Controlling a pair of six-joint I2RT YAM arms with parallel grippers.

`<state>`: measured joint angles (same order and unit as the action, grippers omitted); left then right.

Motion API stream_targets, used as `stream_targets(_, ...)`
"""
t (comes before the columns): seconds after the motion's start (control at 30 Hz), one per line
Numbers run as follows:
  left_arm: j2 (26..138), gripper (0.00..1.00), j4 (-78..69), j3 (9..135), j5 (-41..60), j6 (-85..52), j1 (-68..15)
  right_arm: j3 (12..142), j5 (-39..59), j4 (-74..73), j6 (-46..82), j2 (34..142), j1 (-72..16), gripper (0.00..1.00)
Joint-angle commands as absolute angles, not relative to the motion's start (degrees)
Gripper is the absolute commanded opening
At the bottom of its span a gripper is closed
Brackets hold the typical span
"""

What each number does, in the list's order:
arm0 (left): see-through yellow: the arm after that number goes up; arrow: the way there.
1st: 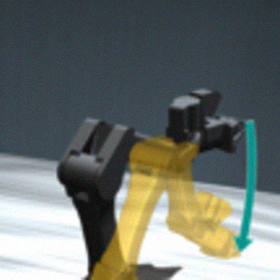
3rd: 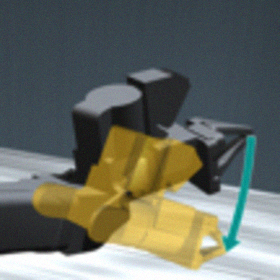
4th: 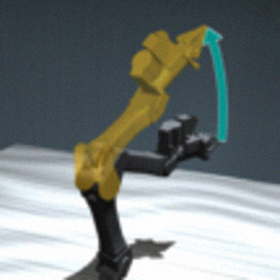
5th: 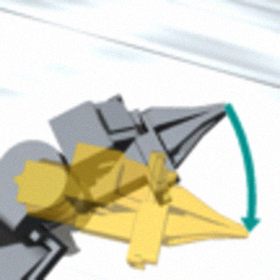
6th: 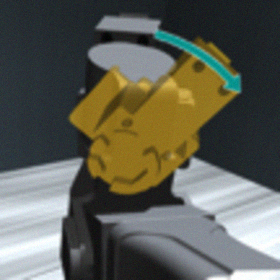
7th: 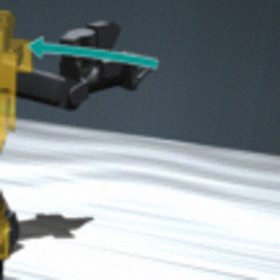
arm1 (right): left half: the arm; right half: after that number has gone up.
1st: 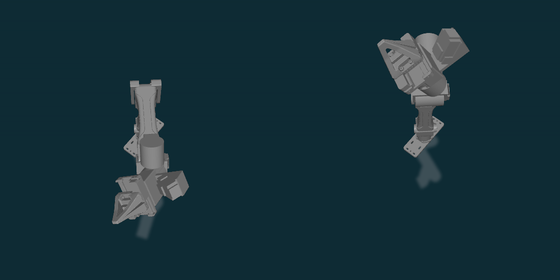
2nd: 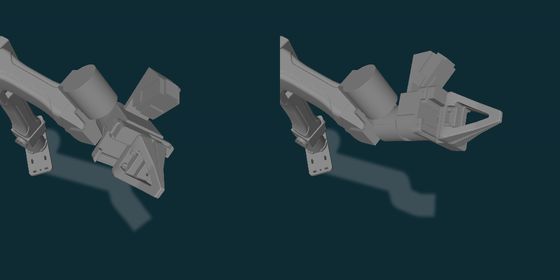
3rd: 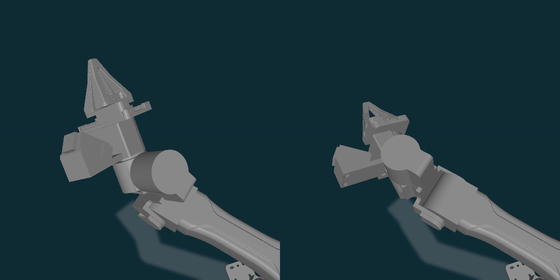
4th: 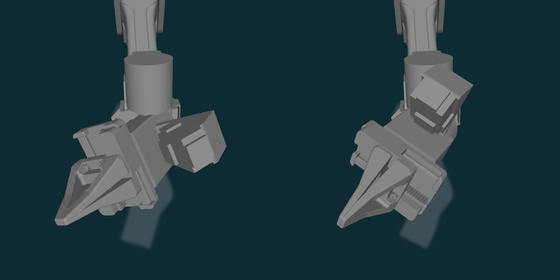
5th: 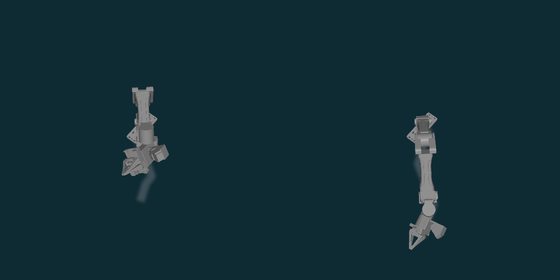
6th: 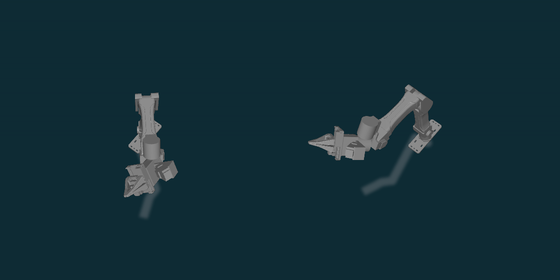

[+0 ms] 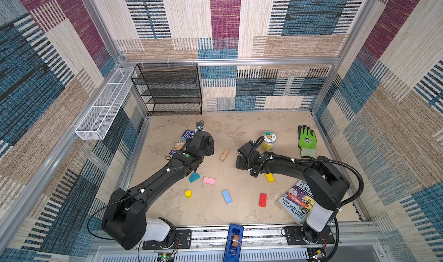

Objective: Build the wood block tower
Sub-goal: 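Rotate the right gripper to align with the wooden bar and lower it, then close the right gripper on the wooden bar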

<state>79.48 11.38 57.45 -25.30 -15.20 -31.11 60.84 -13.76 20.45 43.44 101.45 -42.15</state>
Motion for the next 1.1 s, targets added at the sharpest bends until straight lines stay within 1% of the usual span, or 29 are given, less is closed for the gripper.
stream_targets(0.0,79.88,0.85,12.61,58.1,-26.28,-13.8,-31.1,61.56,-15.4,19.12,44.74,101.99,-42.6,0.89)
stream_targets(0.57,81.87,0.85,14.92,59.33,-29.08,-12.44,-31.1,67.37,-17.38,22.96,44.17,109.41,-44.12,0.89)
stream_targets(0.73,82.1,0.85,15.35,59.64,-29.22,-12.39,-31.11,68.81,-17.71,24.34,43.62,111.39,-44.27,0.84)
stream_targets(0.9,82.2,0.85,15.63,59.77,-29.61,-12.3,-31.11,69.28,-18.1,24.65,43.42,112.14,-44.3,0.74)
stream_targets(1.07,82.27,0.85,15.54,59.77,-29.84,-12.3,-31.04,69.82,-18.79,24.52,42.8,112.66,-44.29,0.74)
